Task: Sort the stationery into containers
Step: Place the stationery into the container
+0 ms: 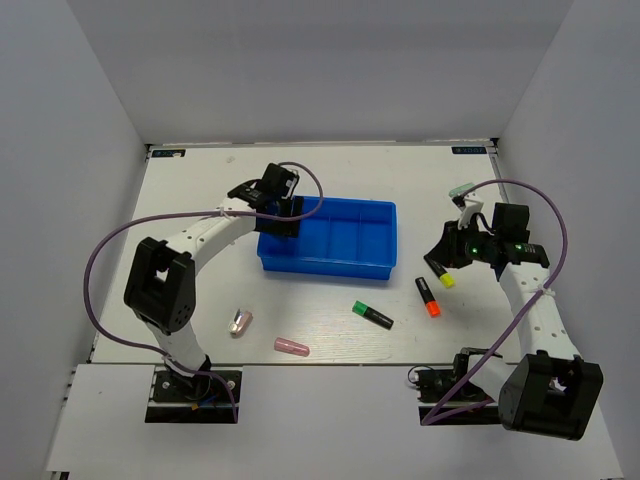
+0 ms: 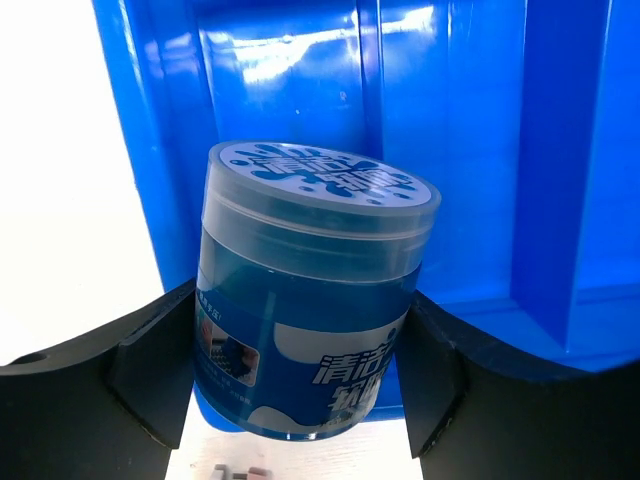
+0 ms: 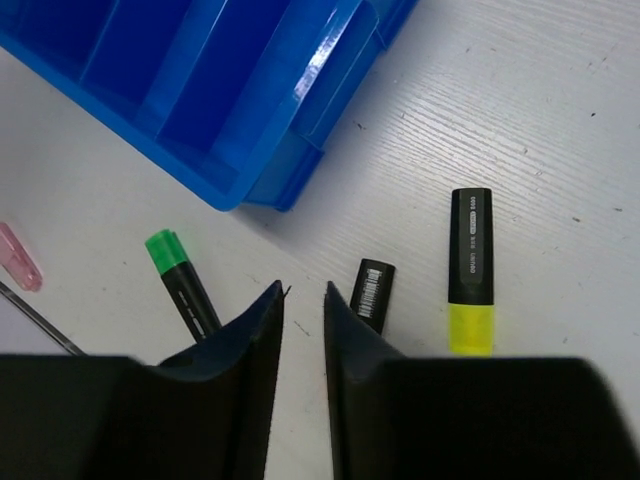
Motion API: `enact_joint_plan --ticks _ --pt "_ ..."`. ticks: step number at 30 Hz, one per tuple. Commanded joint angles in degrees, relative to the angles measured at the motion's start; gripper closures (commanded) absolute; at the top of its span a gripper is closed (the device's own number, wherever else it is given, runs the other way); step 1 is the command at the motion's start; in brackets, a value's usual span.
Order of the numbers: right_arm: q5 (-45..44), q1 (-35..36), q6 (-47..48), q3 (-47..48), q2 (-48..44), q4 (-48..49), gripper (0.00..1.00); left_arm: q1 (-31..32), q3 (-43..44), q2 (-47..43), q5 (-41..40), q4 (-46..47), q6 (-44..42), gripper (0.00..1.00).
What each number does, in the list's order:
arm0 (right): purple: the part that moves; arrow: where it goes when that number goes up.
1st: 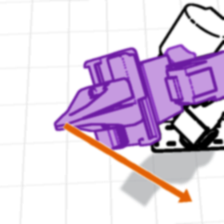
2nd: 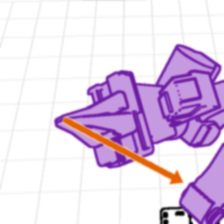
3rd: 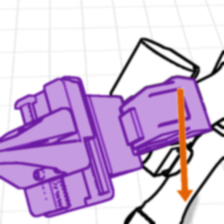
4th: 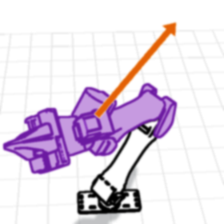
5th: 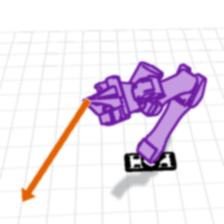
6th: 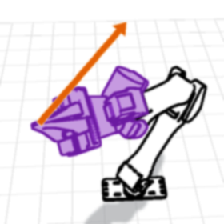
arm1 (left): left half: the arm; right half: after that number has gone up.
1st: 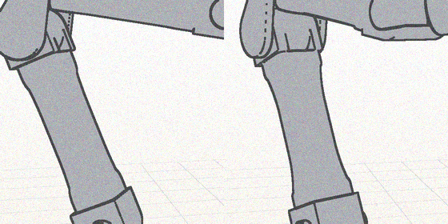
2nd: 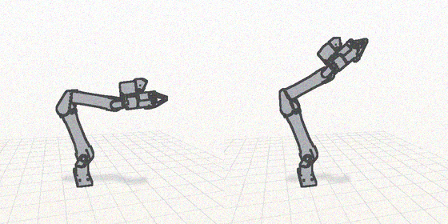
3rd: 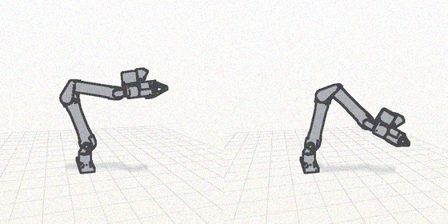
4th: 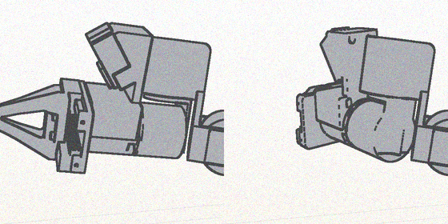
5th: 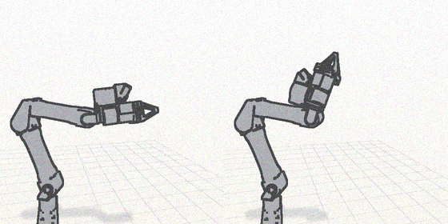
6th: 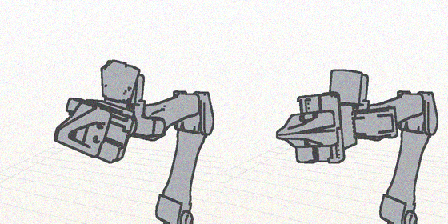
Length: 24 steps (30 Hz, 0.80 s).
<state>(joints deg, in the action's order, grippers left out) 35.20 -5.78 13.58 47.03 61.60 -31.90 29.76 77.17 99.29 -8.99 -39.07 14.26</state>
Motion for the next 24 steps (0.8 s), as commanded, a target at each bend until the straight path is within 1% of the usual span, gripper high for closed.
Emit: enact_joint_plan --ticks 1,2,3,4,6,11,13,19,21,22,23,24 --pt "1.7 -0.5 0.6 0.9 0.0 -0.5 0.72 0.6 3.1 -1.5 -2.1 0.7 0.2 0.30" --pt "1.5 -0.6 0.7 0.8 0.0 -0.8 0.60 0.5 3.4 -1.6 -2.3 0.1 0.2 0.27" --pt "1.8 -0.7 0.7 1.0 0.1 -0.9 0.53 0.5 3.4 -1.6 -2.2 0.0 0.2 0.24" --pt "1.9 -0.6 0.8 1.0 0.2 -1.0 0.48 0.6 3.7 -1.6 -2.3 0.0 -0.1 0.23" --pt "1.9 -0.8 1.0 1.2 0.4 -1.2 0.44 0.7 4.3 -2.4 -2.2 -0.5 -0.2 0.18" --pt "2.1 -0.9 1.6 1.3 0.8 -1.7 0.42 2.0 5.2 -5.3 -2.6 -1.3 -1.3 0.18" --pt "2.1 -0.8 1.4 1.5 1.3 -1.8 0.42 2.0 5.7 -5.9 -2.7 -2.2 -1.5 0.13" --pt "2.3 -1.0 1.4 1.8 1.2 -2.4 0.42 2.0 6.6 -5.9 -3.4 -4.4 -1.7 0.12" --pt "2.3 -1.1 1.4 1.8 1.0 -2.6 0.42 2.0 5.2 -8.0 -3.0 -4.4 -1.2 0.46" --pt "2.4 -1.2 1.6 1.8 1.1 -2.6 0.42 2.1 4.8 -10.1 -3.4 -5.4 -0.5 0.70" --pt "2.5 -1.3 1.7 1.9 1.0 -2.8 0.42 2.5 3.0 -11.4 -4.0 -6.4 0.1 0.91" --pt "2.9 -1.4 2.1 1.8 0.9 -2.9 0.44 3.1 1.7 -14.6 -6.1 -8.5 2.4 1.00"
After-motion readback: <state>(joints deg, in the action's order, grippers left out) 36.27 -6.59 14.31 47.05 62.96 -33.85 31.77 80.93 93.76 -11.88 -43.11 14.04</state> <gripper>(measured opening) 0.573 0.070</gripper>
